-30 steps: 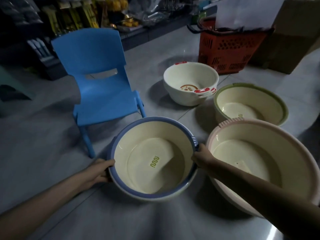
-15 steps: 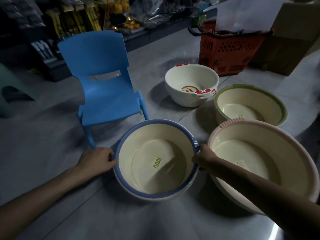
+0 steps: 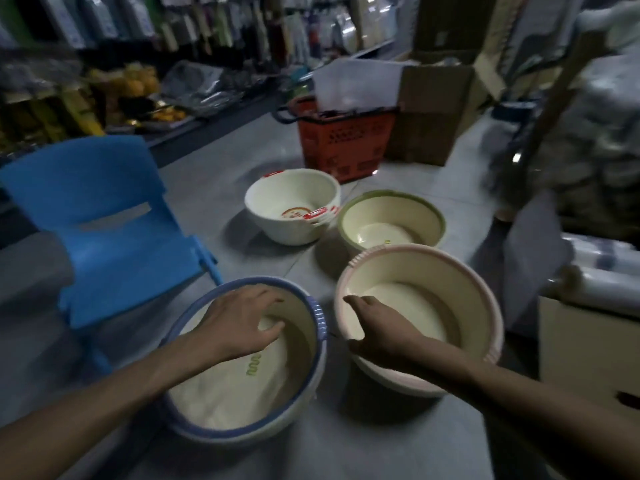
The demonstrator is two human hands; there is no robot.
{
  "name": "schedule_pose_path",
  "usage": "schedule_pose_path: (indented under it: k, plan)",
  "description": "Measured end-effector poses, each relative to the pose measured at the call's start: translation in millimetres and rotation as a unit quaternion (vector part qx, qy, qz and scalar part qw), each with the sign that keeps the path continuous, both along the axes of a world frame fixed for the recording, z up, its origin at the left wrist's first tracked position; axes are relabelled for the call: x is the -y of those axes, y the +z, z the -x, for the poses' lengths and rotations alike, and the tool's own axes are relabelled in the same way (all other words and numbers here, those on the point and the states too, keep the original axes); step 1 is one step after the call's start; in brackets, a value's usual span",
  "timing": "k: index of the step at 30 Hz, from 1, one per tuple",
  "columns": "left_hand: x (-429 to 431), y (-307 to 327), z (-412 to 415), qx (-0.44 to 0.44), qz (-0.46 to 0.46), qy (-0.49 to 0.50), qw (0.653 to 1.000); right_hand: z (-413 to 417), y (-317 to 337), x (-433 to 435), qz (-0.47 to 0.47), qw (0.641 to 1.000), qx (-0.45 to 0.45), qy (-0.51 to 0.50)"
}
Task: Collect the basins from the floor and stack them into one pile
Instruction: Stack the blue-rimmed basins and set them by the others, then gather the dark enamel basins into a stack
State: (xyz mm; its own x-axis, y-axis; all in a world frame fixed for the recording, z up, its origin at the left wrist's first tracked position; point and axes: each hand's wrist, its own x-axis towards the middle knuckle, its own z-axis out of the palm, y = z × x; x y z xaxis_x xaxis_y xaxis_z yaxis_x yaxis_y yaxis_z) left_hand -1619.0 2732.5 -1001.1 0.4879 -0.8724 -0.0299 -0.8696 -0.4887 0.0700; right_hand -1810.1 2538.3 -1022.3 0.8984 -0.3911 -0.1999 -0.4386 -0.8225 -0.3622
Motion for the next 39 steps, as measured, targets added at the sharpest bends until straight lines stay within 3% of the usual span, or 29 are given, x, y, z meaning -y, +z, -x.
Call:
schedule_pose_path:
  k: [5, 9, 18, 22, 26, 31, 33, 37, 39]
  plan:
    - [95, 28, 68, 0.009, 0.04, -0.125, 0.991, 123, 19, 34, 0.107, 0.992, 0.008, -0.065]
    - [163, 30, 171, 0.016, 0.087, -0.234, 0.968, 238, 31, 48, 0.157, 0.973, 0.006, -0.169]
    - [223, 57, 483, 0.005, 0.116, -0.47, 0.875, 507, 37, -3, 0.205, 0.878, -0.068, -0.427]
    - [210, 78, 621, 0.014, 0.118, -0.552, 0.825, 617, 39, -49, 0.21, 0.825, -0.117, -0.512]
    - [187, 91, 752, 0.042, 0.09, -0.616, 0.782, 716, 52, -87, 0.134, 0.759, -0.143, -0.621]
    - [159, 107, 896, 0.107, 0.052, -0.651, 0.75, 826, 39, -151, 0.04, 0.603, -0.087, -0.792]
    - [147, 112, 942, 0.161, 0.032, -0.68, 0.714, 856, 28, -168, 0.014, 0.552, -0.06, -0.831]
    - [131, 104, 1013, 0.263, 0.013, -0.753, 0.604, 901, 6, -193, -0.024, 0.502, -0.04, -0.864]
    - [121, 93, 1037, 0.265, 0.007, -0.775, 0.573, 919, -9, -209, -0.034, 0.484, -0.051, -0.873]
